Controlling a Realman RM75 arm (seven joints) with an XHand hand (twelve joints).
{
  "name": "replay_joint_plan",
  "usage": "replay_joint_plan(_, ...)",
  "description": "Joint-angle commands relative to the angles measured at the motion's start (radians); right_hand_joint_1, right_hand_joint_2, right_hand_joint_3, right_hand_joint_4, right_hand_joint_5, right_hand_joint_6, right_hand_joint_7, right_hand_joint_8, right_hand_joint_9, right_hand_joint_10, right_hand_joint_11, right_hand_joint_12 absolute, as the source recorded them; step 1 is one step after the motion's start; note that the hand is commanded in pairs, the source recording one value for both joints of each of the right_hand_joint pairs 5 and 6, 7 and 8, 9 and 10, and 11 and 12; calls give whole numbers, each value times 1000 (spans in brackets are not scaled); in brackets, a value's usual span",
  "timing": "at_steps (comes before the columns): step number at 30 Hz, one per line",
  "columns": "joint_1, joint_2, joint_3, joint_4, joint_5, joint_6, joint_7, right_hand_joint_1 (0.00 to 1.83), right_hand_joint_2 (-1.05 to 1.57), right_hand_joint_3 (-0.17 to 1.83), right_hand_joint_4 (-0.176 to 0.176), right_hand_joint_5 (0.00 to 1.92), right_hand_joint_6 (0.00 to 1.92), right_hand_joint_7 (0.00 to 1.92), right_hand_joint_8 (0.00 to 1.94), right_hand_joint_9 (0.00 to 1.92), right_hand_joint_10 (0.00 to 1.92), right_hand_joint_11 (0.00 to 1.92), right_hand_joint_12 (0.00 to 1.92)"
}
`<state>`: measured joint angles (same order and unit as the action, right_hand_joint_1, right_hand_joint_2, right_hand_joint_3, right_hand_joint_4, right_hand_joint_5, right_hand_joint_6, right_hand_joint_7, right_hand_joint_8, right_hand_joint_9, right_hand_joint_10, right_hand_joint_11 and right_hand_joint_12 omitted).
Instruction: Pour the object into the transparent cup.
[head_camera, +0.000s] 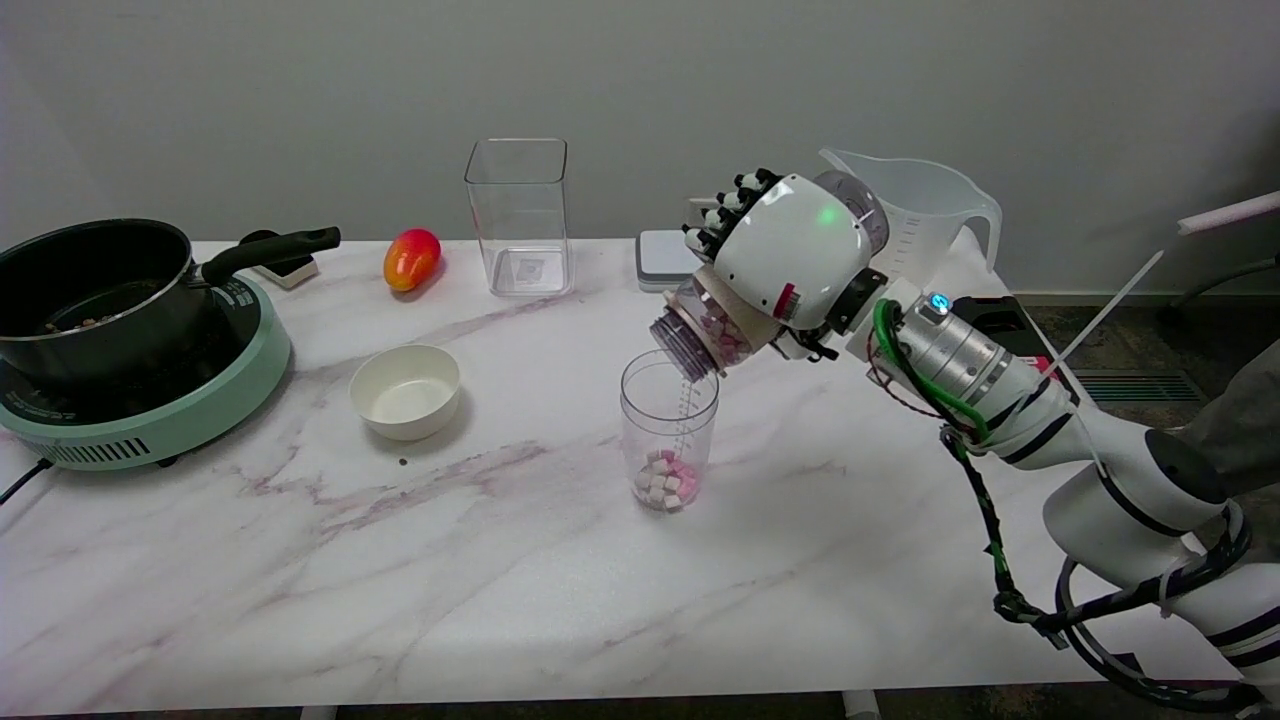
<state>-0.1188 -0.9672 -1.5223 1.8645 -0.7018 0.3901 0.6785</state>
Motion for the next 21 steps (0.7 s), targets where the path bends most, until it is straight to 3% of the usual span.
replay_joint_plan(1, 7, 0, 17, -3, -27, 5, -45, 1489, 752, 738, 0, 1222, 1222, 1450, 1450, 1330, 1330, 1148, 1148)
replay_joint_plan(21, 12, -2, 59, 0, -14, 75, -90, 1467, 841, 660, 0, 1257, 1257, 1470, 1470, 1354, 1354, 1174, 1174)
